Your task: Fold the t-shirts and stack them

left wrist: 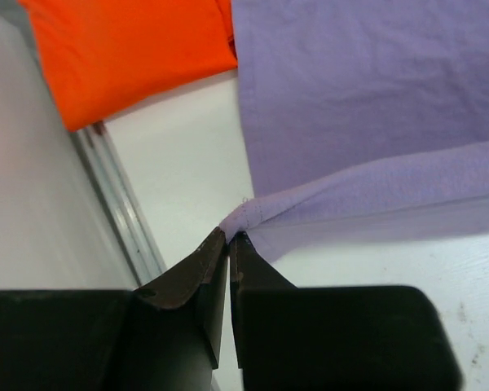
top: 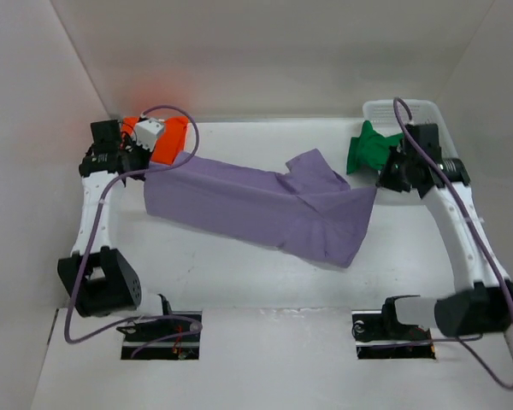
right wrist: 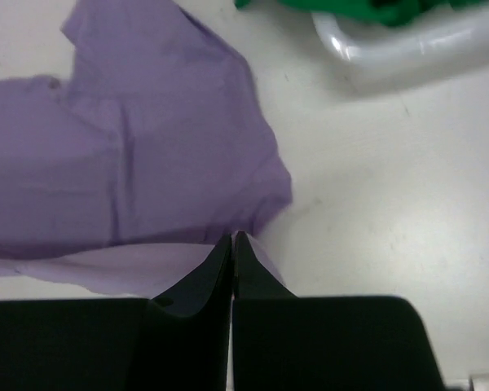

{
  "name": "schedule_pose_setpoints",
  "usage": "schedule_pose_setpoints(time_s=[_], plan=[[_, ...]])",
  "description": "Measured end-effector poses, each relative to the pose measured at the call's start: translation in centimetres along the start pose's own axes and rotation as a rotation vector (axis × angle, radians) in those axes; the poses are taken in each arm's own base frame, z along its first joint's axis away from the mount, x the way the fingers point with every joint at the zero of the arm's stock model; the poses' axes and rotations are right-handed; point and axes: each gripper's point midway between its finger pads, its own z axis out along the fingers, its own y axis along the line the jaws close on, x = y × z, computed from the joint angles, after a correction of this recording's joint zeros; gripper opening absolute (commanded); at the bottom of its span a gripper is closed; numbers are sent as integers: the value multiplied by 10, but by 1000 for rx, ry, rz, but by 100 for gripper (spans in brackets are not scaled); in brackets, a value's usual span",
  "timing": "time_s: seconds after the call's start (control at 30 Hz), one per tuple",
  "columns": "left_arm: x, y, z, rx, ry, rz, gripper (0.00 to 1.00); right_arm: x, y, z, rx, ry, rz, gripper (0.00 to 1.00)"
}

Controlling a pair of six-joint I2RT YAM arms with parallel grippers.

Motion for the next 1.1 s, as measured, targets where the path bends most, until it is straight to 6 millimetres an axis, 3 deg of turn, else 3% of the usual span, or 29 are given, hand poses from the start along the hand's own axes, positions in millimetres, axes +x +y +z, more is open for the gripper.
schedule_pose_setpoints(time_s=[0.07,0.13,0.17,0.2,0.27,0.33,0.37,0.43,0.5,0.6,0.67,0.73,0.8,0.87,0.97,1.0,1.03,1.1], plan=[[3,-1,23,27,40,-5,2,-19,12,22,-1,50,-14,0],[-13,10,51,34,64,-10,1,-73,39,46,-33,28,-23,0],[-31,22,65,19,59,-12,1,-110,55,59,-60,-24,-23,0],[-65,41,82,-19,14,-9,1,-142,69,72,-83,-73,-24,0],[-132,78,98,-121,-118,-5,2,-202,93,92,-126,-193,-14,0],[-194,103,85,-218,-273,-1,2,-248,108,89,-173,-324,9,0],[-216,108,71,-253,-339,1,3,-260,109,81,-184,-367,20,0],[-245,109,32,-292,-444,11,4,-268,99,40,-189,-434,32,0],[-249,95,-8,-297,-502,29,4,-258,85,-17,-192,-500,34,0],[-223,64,-50,-280,-522,68,4,-235,73,-111,-242,-653,36,0],[-200,45,-59,-259,-510,91,4,-212,66,-149,-277,-722,35,0],[-168,28,-50,-227,-461,101,4,-186,60,-163,-297,-745,40,0],[-128,13,-27,-181,-375,96,4,-156,54,-145,-291,-699,49,0],[-77,-3,0,-123,-251,80,4,-112,47,-101,-262,-578,61,0],[-3,-32,26,-27,-64,64,4,-16,30,-26,-187,-299,72,0],[20,-43,30,6,-10,64,4,16,23,-10,-160,-213,74,0],[38,-53,31,35,34,67,4,49,15,2,-133,-126,76,0],[72,-74,29,94,115,74,4,99,2,7,-99,-8,82,0]])
